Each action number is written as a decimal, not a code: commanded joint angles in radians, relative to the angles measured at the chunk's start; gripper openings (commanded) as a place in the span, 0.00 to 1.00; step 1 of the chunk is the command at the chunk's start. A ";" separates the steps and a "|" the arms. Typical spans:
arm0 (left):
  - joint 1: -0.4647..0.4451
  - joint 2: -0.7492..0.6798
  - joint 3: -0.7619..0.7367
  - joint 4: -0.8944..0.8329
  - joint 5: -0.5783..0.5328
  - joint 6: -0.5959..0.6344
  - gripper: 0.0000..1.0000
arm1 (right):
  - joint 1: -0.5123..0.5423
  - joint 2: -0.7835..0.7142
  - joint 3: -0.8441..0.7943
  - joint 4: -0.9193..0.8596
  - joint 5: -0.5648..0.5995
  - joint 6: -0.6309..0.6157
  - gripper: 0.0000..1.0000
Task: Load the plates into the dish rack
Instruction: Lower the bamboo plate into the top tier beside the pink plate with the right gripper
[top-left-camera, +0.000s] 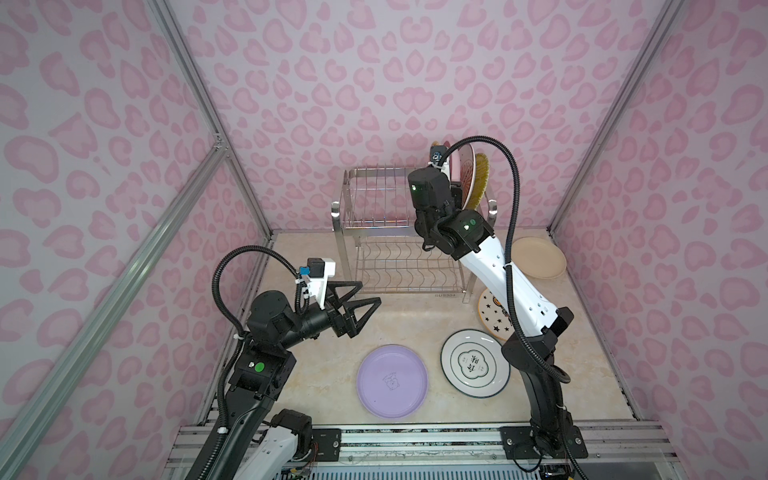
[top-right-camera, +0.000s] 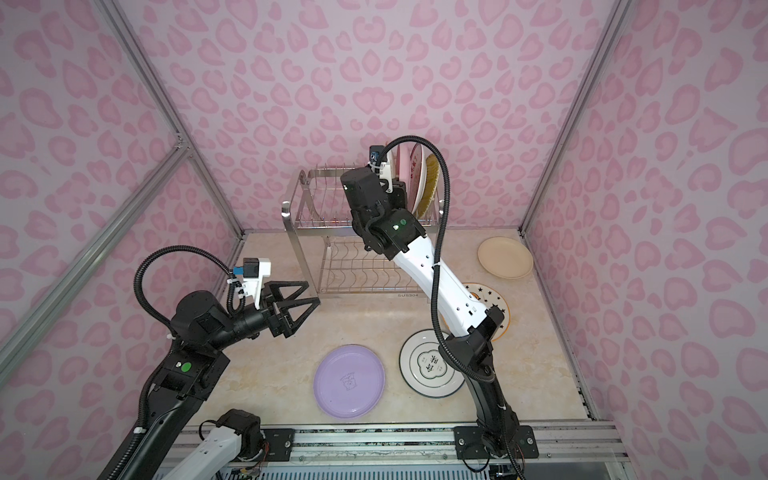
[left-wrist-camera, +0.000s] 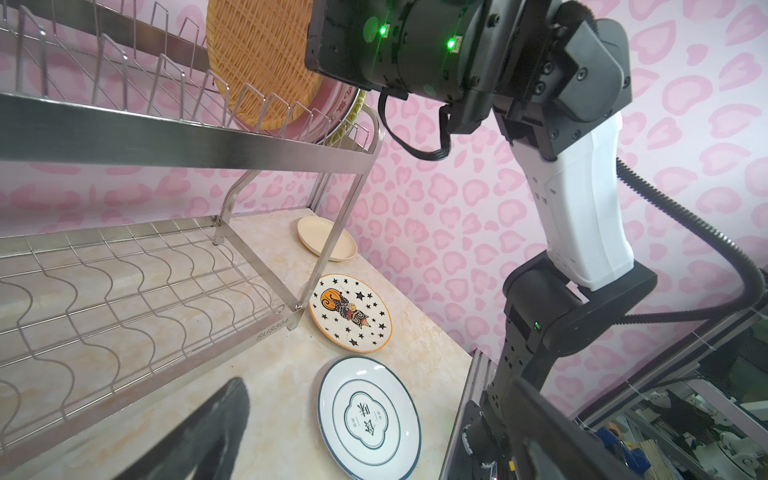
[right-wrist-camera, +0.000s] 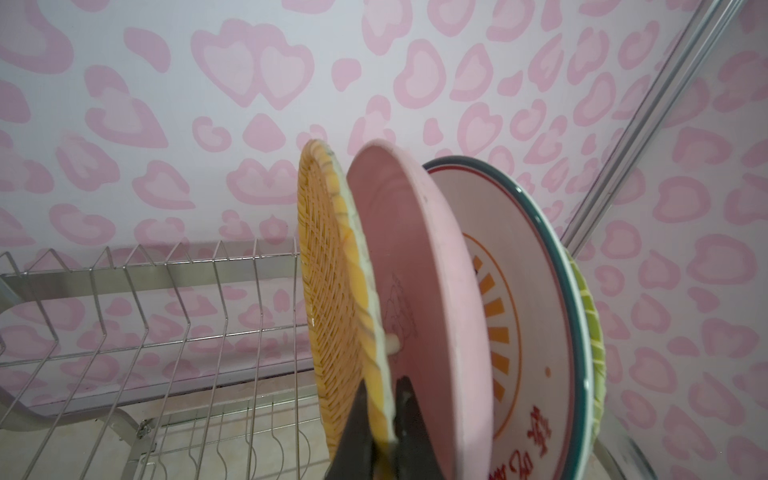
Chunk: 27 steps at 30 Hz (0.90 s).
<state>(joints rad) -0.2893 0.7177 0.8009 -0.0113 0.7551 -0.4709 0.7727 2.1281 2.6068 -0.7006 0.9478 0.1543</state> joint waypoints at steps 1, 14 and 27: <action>0.001 -0.004 0.004 0.051 0.014 -0.002 0.98 | -0.009 0.008 0.007 -0.014 0.000 0.063 0.00; 0.005 -0.008 0.003 0.056 0.018 -0.008 0.98 | -0.004 0.034 0.015 -0.037 -0.024 0.120 0.00; 0.011 -0.009 0.003 0.062 0.024 -0.012 0.98 | -0.002 0.035 0.014 -0.059 -0.032 0.173 0.00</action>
<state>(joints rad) -0.2794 0.7109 0.8009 0.0086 0.7670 -0.4786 0.7704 2.1544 2.6160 -0.7586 0.9188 0.2993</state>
